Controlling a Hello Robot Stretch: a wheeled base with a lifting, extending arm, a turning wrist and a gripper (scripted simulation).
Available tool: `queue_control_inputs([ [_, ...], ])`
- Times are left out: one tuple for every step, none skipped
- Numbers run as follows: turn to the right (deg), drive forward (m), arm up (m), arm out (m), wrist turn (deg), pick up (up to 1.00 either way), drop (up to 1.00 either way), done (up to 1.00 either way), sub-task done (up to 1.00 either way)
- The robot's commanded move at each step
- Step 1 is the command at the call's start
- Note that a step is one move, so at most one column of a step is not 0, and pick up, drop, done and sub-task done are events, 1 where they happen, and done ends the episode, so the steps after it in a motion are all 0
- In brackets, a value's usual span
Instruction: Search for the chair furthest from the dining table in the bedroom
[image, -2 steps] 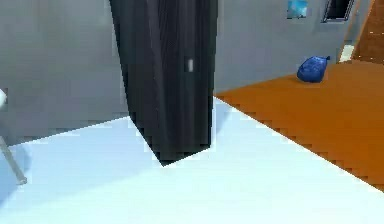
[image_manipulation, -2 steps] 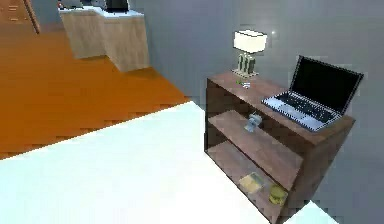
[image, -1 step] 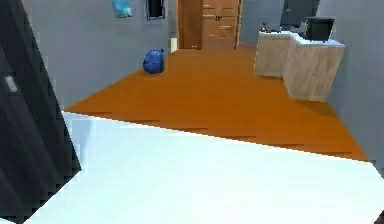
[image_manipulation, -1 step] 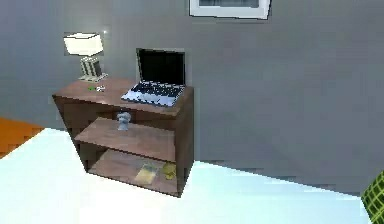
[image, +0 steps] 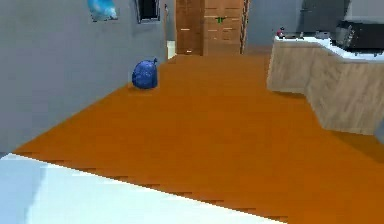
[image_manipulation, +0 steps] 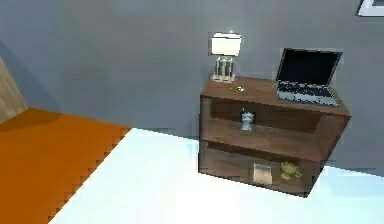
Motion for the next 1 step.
queue_control_inputs([
  [0.0, 1.0, 0.0, 0.0, 0.0, 0.0, 0.0, 0.0, 0.0],
])
